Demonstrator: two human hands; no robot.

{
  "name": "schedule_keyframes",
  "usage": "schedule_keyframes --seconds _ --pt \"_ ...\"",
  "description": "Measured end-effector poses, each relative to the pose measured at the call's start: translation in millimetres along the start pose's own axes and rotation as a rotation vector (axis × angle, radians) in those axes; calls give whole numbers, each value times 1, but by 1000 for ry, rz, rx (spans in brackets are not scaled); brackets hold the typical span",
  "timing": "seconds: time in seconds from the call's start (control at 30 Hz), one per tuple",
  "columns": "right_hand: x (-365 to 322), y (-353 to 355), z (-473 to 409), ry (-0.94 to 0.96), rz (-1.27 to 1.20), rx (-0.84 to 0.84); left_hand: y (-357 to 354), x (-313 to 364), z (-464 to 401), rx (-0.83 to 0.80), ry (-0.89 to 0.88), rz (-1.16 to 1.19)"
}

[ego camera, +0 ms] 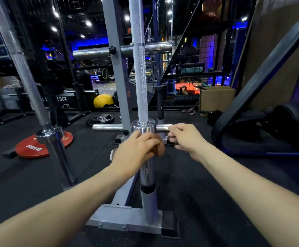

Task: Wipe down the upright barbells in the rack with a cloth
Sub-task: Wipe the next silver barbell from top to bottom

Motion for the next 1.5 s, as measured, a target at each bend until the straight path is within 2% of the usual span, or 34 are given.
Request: schedule_keyframes --seconds 0.23,0.33,0.4,0.53,0.6,0.67,0.73,0.8,0.9,1.07,1.2,1.37,1.5 --pt "-5 0 -3 29 -10 6 17 -1 -12 112 -77 1" --pt "2 -6 -4 12 4 -6 0 -6 -3 3 -89 -13" --pt "9 -7 -3 5 44 -10 -11 -14 18 -31 -29 10" --pt "20 -11 -5 -14 98 -1 -9 -30 41 65 76 10" --pt "25 -19 -5 -21 108 -25 -8 -37 48 111 189 47" --pt "29 -32 -3 -19 90 -65 -12 -49 60 170 447 175" --pt "29 -44 -2 12 18 -69 -15 -60 70 309 770 347" --pt "25 -52 -4 57 -69 -29 -23 -62 63 405 916 494" --pt "28 -61 -9 111 -114 34 -44 -45 39 351 846 625" --pt "46 -71 -8 147 -114 48 -55 -37 41 288 828 559" --pt "44 -72 -4 101 -154 32 -60 -44 52 72 778 543" --pt "50 -75 -5 78 -256 26 -47 -52 32 190 779 638" --pt "54 -76 -7 111 -225 46 -52 -44 37 187 776 564"
Point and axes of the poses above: each hand's wrist, its own z-axis away from the middle knuckle, its own y-axis out of the back of the hand, x = y × z, the point moved 5 cm from there along -z, towards the middle knuckle, and after that the axes turned 3 degrees about x, right-handed, at the moved point
